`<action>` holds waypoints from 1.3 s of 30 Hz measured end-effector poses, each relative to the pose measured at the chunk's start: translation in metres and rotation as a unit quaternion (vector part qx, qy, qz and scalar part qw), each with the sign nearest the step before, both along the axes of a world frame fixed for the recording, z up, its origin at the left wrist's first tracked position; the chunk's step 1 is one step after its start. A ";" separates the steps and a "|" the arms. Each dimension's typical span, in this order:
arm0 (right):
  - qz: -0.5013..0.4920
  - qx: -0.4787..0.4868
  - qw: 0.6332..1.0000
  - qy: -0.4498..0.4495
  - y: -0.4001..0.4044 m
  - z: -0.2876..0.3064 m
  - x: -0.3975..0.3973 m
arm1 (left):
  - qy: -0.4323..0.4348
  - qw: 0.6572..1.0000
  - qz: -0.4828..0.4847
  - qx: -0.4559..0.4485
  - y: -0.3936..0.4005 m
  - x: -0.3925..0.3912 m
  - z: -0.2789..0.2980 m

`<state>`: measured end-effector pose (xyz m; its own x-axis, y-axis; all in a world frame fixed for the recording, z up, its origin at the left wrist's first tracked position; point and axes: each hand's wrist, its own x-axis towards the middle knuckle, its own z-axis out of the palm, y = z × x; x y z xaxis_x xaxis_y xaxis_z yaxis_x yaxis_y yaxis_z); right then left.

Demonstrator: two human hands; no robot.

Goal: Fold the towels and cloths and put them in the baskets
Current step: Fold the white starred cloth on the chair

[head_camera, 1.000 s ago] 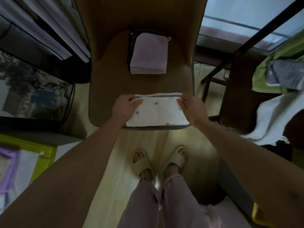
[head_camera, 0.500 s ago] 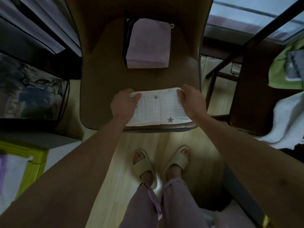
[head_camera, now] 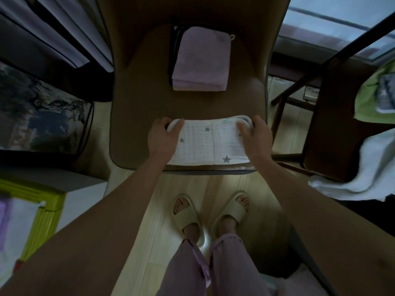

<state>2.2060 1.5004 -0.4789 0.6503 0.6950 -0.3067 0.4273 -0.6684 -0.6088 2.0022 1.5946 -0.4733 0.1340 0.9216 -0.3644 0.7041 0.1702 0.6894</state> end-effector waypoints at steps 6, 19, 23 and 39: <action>0.132 0.007 0.987 -0.089 0.007 -0.003 0.003 | -0.011 0.992 -0.009 0.121 0.009 0.001 -0.004; -0.068 0.079 0.993 0.059 0.004 0.012 0.018 | 0.127 0.930 -0.164 0.305 0.007 0.000 -0.007; -0.072 -0.003 0.993 0.091 -0.027 0.016 0.009 | 0.046 0.886 -0.423 0.184 -0.009 0.028 -0.010; 0.114 -0.081 0.981 -0.135 -0.022 0.021 0.014 | 0.181 0.817 -0.526 0.153 0.011 0.052 -0.026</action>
